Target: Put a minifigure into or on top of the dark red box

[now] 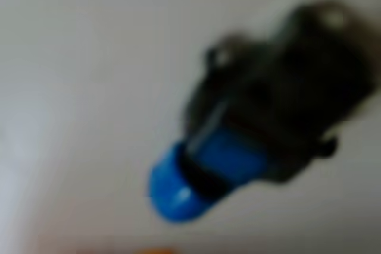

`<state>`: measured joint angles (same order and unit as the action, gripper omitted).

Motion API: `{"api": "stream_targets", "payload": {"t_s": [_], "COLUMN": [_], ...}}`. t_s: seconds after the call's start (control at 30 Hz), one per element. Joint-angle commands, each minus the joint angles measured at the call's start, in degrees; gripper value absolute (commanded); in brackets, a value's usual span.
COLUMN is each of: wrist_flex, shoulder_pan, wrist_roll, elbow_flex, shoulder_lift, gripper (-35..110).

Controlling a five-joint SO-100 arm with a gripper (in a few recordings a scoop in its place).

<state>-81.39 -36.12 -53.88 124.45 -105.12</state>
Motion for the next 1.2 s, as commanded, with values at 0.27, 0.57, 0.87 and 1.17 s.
{"api": "stream_targets", "payload": {"t_s": [0.27, 0.57, 0.87, 1.17], "wrist_flex": [0.62, 1.58, 12.92, 16.08], "shoulder_pan": [-1.76, 5.19, 8.0, 5.19], "wrist_roll": [-16.7, -27.07, -29.97, -25.49], "elbow_flex": [14.06, 19.78, 27.42, 24.35], "shoulder_lift": [-18.9, -27.33, -29.53, -19.86], "gripper": [18, 23, 25, 24]}}
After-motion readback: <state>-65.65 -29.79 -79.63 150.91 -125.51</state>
